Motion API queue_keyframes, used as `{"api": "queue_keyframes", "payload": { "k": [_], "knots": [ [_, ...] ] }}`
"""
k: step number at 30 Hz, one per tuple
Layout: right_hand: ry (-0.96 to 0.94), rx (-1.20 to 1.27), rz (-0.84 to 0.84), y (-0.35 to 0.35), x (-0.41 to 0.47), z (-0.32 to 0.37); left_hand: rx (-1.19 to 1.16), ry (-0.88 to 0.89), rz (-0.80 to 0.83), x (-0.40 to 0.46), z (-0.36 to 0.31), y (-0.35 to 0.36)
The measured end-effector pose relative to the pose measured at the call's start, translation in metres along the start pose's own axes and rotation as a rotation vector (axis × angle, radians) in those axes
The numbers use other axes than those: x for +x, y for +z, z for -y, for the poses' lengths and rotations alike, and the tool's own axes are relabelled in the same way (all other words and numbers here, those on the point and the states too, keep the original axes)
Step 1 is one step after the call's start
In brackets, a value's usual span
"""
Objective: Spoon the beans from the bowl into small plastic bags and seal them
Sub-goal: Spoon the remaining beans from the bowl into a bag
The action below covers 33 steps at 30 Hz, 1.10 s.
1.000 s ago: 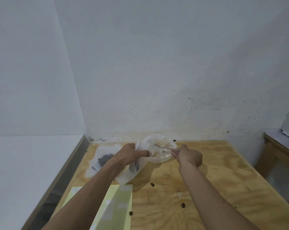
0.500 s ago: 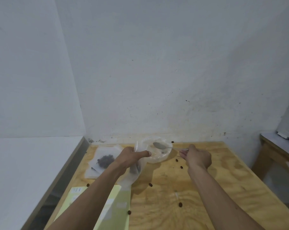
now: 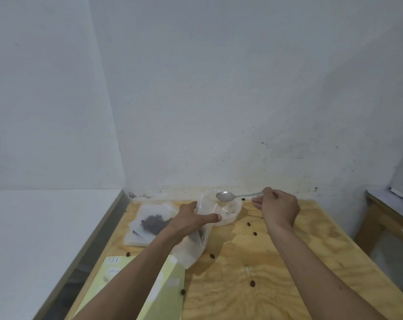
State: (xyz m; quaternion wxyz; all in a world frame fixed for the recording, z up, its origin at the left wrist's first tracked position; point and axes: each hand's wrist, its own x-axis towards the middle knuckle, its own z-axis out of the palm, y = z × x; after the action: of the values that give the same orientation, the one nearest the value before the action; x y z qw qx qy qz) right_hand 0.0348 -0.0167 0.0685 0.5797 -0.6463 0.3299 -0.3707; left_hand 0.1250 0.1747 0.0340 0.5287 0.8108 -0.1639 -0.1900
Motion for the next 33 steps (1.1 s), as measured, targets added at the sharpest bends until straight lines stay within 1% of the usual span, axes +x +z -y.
{"api": "queue_keyframes", "payload": {
  "k": [3,5,8,10,11,13,18,21,23,25,28,30,33],
  "knots": [
    [0.05,0.088,0.007,0.001,0.0,0.011,0.04,-0.006,-0.08,0.001,0.004,-0.002],
    [0.055,0.138,0.014,0.0,0.001,0.018,0.053,0.014,-0.105,-0.003,0.003,-0.004],
    [0.02,0.146,0.029,-0.002,0.002,0.025,0.01,0.045,-0.134,-0.007,0.003,-0.006],
    [-0.036,0.111,0.039,-0.004,0.003,0.027,-0.001,0.06,-0.154,-0.009,0.001,-0.006],
    [-0.089,0.071,0.052,-0.006,0.004,0.027,-0.006,0.064,-0.169,-0.01,0.0,-0.006],
    [-0.253,-0.047,0.105,-0.007,0.004,0.021,-0.024,0.07,-0.205,-0.011,-0.002,-0.006],
    [-0.796,-0.386,0.314,-0.005,-0.002,-0.025,-0.113,0.094,-0.26,-0.013,-0.01,-0.009],
    [-0.943,-0.492,0.464,-0.003,-0.014,-0.054,-0.151,0.096,-0.27,-0.014,-0.012,-0.01],
    [-1.036,-0.611,0.511,-0.001,-0.02,-0.077,-0.165,0.093,-0.277,-0.015,-0.011,-0.012],
    [-1.049,-0.715,0.525,-0.001,-0.021,-0.096,-0.171,0.094,-0.291,-0.016,-0.01,-0.014],
    [-0.966,-0.865,0.573,-0.005,-0.022,-0.103,-0.159,0.101,-0.296,-0.016,-0.01,-0.019],
    [-0.93,-0.905,0.628,-0.01,-0.021,-0.103,-0.15,0.107,-0.298,-0.017,-0.011,-0.02],
    [-0.912,-0.934,0.634,-0.014,-0.022,-0.097,-0.136,0.117,-0.291,-0.018,-0.013,-0.018]
  ]
}}
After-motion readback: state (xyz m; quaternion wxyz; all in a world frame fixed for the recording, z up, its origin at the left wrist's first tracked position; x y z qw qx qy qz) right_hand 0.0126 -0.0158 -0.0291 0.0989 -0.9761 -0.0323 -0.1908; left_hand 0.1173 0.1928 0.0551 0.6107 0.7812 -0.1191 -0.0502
